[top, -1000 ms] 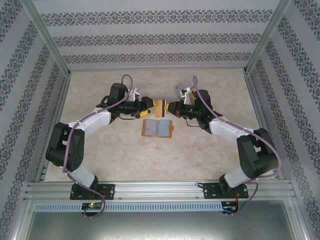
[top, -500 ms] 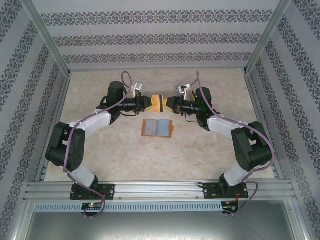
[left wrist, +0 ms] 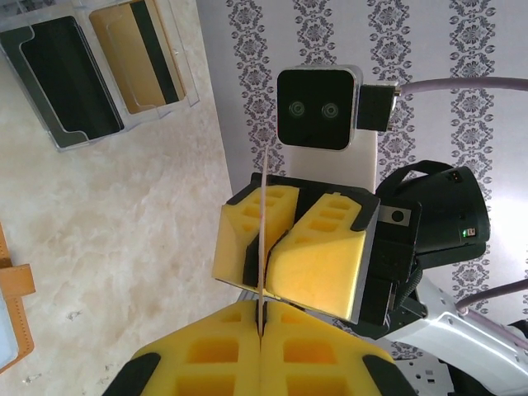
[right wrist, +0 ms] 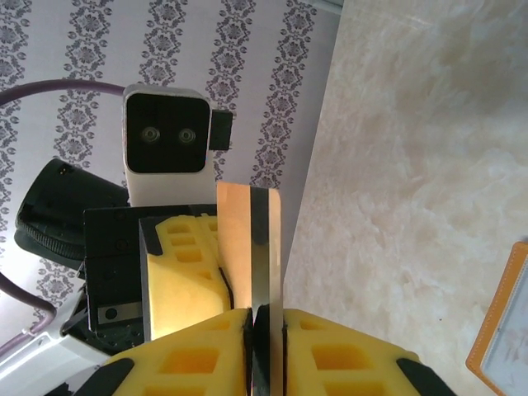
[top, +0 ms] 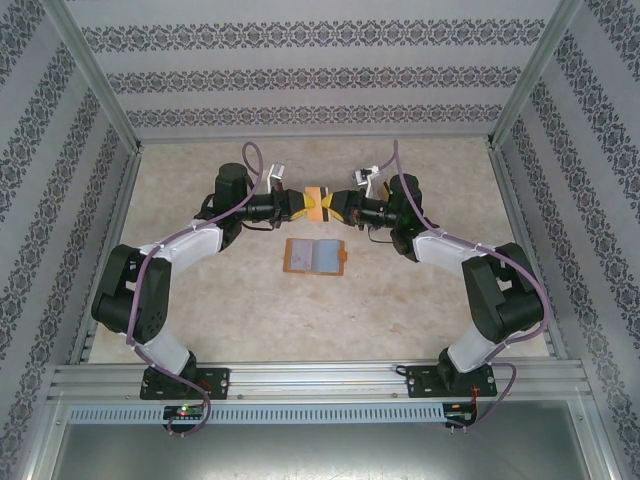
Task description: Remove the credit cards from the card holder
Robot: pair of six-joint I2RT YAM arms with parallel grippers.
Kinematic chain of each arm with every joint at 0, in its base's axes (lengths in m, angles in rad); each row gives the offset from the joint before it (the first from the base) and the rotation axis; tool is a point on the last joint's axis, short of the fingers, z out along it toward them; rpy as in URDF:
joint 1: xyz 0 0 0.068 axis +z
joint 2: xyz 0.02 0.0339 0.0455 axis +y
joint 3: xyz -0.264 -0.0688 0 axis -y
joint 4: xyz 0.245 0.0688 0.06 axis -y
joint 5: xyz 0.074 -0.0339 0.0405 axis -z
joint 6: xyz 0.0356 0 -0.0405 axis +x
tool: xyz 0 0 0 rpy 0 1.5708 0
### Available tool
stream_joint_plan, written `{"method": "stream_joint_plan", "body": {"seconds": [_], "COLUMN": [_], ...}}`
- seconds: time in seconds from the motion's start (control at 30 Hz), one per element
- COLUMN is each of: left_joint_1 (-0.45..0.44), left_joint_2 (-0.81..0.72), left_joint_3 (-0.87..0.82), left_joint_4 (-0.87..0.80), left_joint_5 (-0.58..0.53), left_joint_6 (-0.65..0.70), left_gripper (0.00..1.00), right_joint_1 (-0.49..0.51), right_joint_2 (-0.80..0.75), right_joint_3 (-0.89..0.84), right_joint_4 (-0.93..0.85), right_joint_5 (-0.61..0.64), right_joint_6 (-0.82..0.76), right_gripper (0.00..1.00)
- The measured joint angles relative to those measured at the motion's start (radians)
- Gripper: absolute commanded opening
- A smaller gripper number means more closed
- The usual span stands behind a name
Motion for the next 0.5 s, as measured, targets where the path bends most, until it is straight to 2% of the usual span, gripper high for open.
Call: {"method": "stream_joint_plan", "body": {"seconds": [0.07, 0.2, 0.27, 0.4, 0.5], "left_joint_1": [0.000, 0.002, 0.002, 0.005, 0.024], "left_joint_2": [0.000, 0.000, 0.000, -0.007, -0.026], "left_joint_3": [0.000, -0.002, -0.002, 0.003, 0.006], "left_joint_4": [0.000, -0.002, -0.018, -0.126, -0.232], "left_joint_5": [-0.001, -0.008, -0.012, -0.033, -0.064], "left_joint_6": [-0.001, -0.006, 0.002, 0.056, 0.110], "left_gripper": [0.07, 0.14, 0.25, 0.54, 0.65], "right_joint_1": [0.002, 0.001, 0.001, -0.008, -0.044], "right_joint_2": [0.000, -0.005, -0.011, -0.048, -0.085], "right_joint_3": [0.005, 0.019, 0.026, 0.036, 0.047], "right_joint_4": [-0.007, -0.024, -0.047, -0.154, -0.280], "right_joint_5": [0.001, 0.000, 0.002, 0.042, 0.092], "right_joint_6": [-0.002, -0.028, -0.047, -0.137, -0.239], "right_gripper": [0.12, 0.00, 0.00, 0.00, 0.00]}}
